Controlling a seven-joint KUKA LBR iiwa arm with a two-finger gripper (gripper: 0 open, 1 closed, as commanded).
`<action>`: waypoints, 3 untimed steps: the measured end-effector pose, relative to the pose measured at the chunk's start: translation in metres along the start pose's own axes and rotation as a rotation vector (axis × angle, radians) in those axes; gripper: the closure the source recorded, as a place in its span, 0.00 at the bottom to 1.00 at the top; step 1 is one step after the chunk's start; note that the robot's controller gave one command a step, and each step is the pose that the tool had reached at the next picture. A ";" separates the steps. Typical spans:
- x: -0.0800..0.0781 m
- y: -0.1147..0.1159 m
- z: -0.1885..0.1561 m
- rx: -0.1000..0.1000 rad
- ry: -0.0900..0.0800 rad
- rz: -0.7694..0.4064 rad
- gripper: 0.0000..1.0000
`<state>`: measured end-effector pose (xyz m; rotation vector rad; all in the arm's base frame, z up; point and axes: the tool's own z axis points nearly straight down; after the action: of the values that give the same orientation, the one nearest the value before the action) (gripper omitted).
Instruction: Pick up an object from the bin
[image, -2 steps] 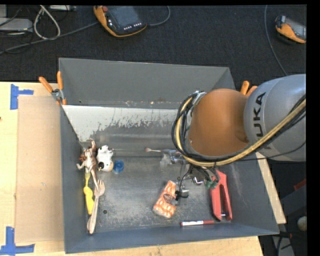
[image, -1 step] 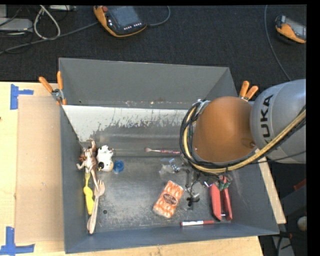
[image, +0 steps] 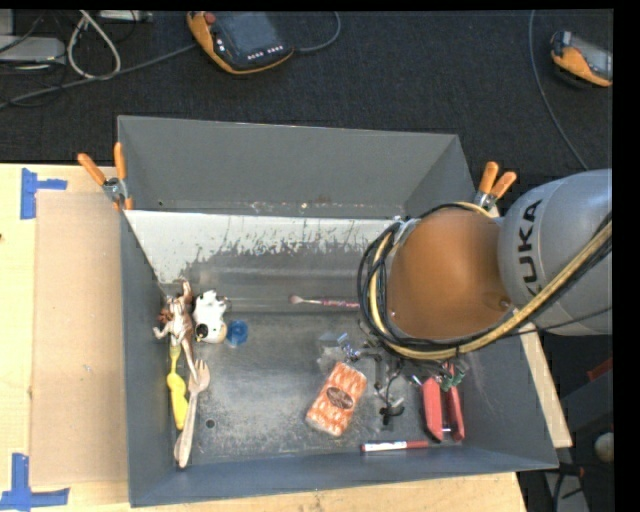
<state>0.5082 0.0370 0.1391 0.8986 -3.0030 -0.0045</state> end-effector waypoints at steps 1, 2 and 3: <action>0.002 0.001 0.052 0.006 -0.008 -0.178 0.00; 0.008 0.007 0.070 0.002 -0.006 -0.150 1.00; 0.008 0.007 0.070 0.002 -0.006 -0.149 1.00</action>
Offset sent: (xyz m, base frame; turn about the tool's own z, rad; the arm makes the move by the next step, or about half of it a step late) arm -0.0107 0.0015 -0.0691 -0.1529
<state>0.4971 0.0386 0.0696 1.1221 -2.9338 -0.0054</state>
